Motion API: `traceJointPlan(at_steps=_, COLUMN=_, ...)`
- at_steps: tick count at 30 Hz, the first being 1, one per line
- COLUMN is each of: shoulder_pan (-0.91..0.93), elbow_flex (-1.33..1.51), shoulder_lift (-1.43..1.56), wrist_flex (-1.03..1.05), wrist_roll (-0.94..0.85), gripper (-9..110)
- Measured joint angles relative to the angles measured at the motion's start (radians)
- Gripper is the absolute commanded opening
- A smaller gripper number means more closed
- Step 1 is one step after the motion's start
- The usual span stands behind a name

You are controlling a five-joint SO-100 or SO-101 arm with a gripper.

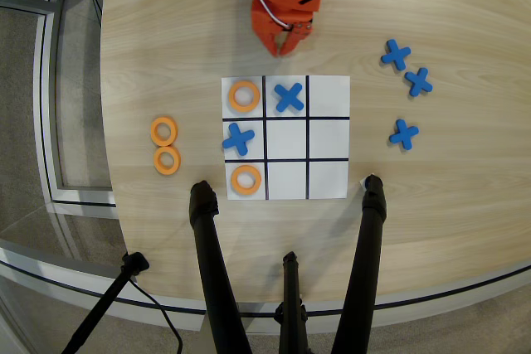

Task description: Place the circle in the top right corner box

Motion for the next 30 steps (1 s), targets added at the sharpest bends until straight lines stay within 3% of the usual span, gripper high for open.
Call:
traceJointPlan(at_steps=3, shoulder_pan=0.276, elbow_flex=0.0, shoulder_lift=0.003, wrist_flex=-0.002, wrist_roll=0.0, gripper=0)
traceJointPlan(at_steps=9, shoulder_pan=1.137, elbow_flex=0.0, shoulder_lift=0.015, wrist_flex=-0.011, wrist_roll=0.0, gripper=0)
traceJointPlan(at_steps=11, shoulder_pan=1.327, elbow_flex=0.0, shoulder_lift=0.015, wrist_flex=-0.011, wrist_roll=0.0, gripper=0)
traceJointPlan(at_steps=14, shoulder_pan=1.394, elbow_flex=0.0, shoulder_lift=0.015, wrist_flex=-0.011, wrist_roll=0.0, gripper=0)
traceJointPlan(at_steps=30, shoulder_pan=1.345, elbow_flex=0.0, shoulder_lift=0.015, wrist_flex=-0.011, wrist_roll=0.0, gripper=0)
